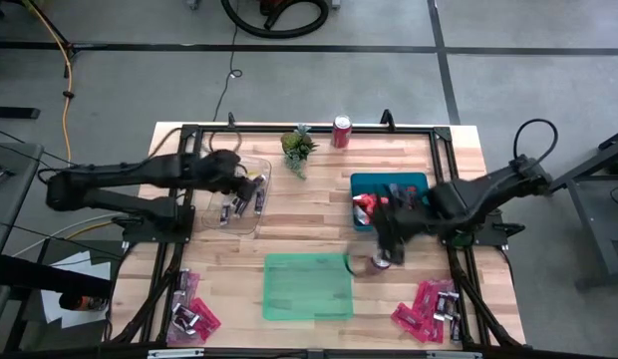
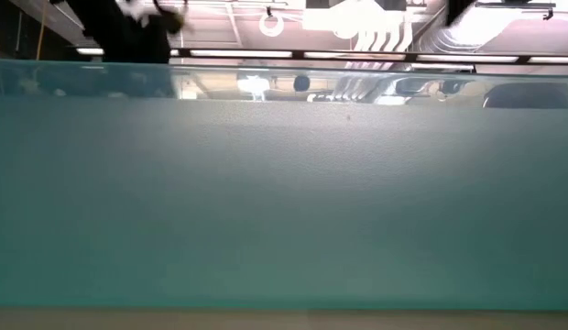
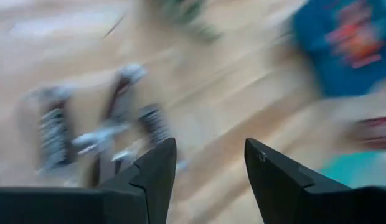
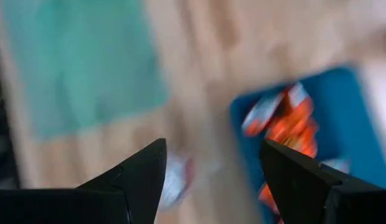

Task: Sort candy
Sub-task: Put the brown chocolate bar into the transparent bin

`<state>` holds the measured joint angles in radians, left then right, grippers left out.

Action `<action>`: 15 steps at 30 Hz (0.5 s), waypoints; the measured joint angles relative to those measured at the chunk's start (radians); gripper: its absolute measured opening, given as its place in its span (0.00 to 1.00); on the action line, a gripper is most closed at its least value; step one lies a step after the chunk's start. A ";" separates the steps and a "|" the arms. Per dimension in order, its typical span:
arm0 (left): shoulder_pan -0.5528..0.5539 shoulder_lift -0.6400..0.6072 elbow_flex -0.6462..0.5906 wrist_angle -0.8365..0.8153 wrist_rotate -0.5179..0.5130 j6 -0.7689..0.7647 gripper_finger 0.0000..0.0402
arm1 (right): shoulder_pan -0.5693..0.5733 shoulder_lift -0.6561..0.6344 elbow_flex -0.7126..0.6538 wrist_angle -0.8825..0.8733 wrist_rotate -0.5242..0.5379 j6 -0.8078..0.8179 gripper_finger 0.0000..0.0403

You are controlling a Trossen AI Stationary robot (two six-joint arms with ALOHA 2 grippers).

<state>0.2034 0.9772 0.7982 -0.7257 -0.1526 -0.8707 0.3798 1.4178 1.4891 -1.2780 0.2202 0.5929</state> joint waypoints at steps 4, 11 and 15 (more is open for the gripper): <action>-0.118 -0.108 0.000 0.199 -0.097 -0.013 0.44 | 0.187 0.000 0.000 -0.080 -0.057 0.239 0.63; -0.250 -0.164 0.001 0.569 -0.222 0.109 0.44 | 0.493 0.071 0.000 -0.122 -0.146 0.936 0.62; -0.259 -0.156 0.001 0.685 -0.228 0.141 0.44 | 0.554 0.164 0.000 -0.139 -0.300 1.104 0.62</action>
<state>-0.0555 0.8215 0.7994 -0.0404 -0.3805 -0.7300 0.9336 1.5816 1.4895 -1.4166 -0.0798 1.6971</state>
